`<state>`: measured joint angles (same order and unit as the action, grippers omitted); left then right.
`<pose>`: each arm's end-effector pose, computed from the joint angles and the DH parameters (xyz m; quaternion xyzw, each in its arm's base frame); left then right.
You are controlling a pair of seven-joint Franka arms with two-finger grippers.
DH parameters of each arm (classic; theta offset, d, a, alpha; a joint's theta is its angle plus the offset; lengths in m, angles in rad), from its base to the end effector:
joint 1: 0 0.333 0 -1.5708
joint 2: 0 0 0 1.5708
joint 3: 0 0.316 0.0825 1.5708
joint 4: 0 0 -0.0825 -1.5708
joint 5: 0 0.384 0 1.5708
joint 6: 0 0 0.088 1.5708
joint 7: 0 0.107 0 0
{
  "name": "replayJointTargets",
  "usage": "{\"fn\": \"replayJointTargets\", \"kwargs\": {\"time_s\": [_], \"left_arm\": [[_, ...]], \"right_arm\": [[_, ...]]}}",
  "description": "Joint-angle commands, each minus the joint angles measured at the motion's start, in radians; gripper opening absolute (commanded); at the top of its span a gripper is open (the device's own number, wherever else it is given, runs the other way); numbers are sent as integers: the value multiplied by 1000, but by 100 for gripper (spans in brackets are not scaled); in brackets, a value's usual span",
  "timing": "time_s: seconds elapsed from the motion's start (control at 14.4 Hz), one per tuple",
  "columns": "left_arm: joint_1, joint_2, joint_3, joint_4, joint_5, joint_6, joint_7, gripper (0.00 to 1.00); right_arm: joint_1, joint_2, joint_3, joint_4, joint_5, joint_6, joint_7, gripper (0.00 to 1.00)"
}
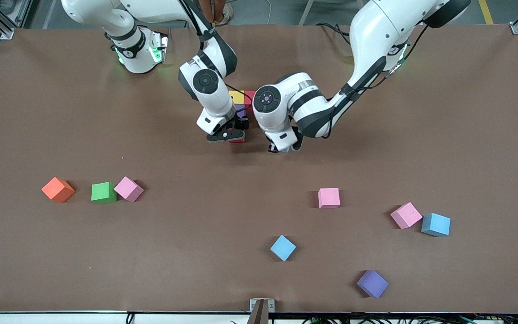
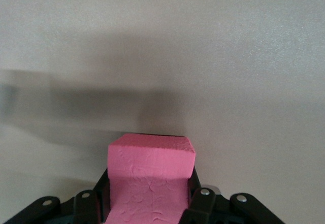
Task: Arrange 11 blocks into digit 3
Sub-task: 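Lower the pink cube below the purple cube and open the right gripper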
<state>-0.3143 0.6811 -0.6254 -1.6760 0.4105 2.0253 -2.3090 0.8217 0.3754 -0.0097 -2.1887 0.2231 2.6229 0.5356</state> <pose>0.4384 -0.4879 0.2488 -0.8154 -0.5716 0.0143 0.0906 0.3925 0.4064 0.2181 -0.9971 -0.0431 0.0121 0.0623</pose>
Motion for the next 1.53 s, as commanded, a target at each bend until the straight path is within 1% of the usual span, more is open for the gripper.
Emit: {"fn": "replayJointTargets", "kwargs": {"time_s": [0.0, 0.56, 1.46], "left_arm": [[7, -40, -5, -45, 21, 7, 30, 18], [9, -40, -5, -45, 19, 7, 30, 18], [9, -40, -5, -47, 19, 7, 31, 18]], "right_arm": [[17, -13, -7, -37, 18, 35, 4, 26], [36, -15, -7, -46, 16, 40, 4, 26], [34, -15, -9, -68, 12, 42, 4, 26]]}}
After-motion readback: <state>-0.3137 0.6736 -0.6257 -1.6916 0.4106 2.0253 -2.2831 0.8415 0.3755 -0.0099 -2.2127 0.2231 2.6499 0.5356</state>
